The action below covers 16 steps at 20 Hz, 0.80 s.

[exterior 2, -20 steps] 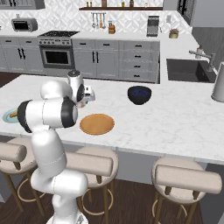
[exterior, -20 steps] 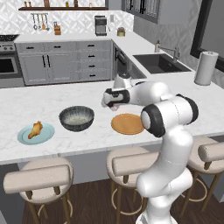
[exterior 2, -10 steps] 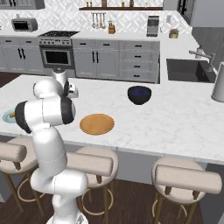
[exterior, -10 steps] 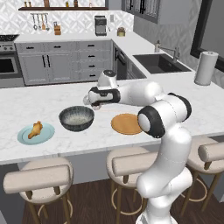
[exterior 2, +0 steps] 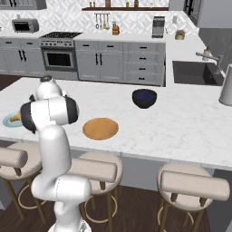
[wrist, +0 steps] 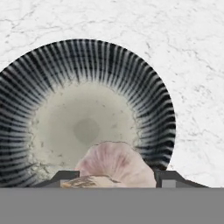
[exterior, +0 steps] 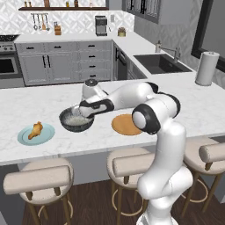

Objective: Pick the chicken drumstick and garlic from their plates and place them in the bowl. Then put the bowl in the fridge.

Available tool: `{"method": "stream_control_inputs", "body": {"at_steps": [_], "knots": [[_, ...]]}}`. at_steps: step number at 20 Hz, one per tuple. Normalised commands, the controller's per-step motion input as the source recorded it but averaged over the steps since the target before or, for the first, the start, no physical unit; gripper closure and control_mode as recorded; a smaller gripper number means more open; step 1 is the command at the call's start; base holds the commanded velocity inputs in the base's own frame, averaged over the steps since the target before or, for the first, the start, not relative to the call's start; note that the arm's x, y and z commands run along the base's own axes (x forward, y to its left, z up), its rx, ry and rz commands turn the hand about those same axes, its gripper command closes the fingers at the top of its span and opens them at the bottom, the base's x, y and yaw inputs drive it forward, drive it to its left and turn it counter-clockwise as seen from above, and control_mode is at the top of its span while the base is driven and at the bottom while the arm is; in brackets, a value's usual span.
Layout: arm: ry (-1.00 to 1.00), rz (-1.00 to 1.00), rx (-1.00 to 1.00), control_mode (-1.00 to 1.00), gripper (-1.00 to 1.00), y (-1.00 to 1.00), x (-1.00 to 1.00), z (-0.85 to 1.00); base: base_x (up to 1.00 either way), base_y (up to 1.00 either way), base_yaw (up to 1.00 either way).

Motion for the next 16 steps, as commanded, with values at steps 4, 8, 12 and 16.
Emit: {"method": "stream_control_inputs", "body": {"at_steps": [4,8,12,16], "knots": [[0.01,0.0,-0.02,-1.0,1.0,0.0,0.0,-0.28,0.0,0.0,0.0],[0.0,0.0,0.0,-1.0,-1.0,0.0,0.03,0.0,0.0,0.0,0.0],[0.0,0.0,0.0,-1.0,-1.0,0.0,0.0,0.01,0.0,0.0,0.0],[0.0,0.0,-0.05,-1.0,-1.0,0.0,0.0,0.11,0.0,0.0,0.0]]}}
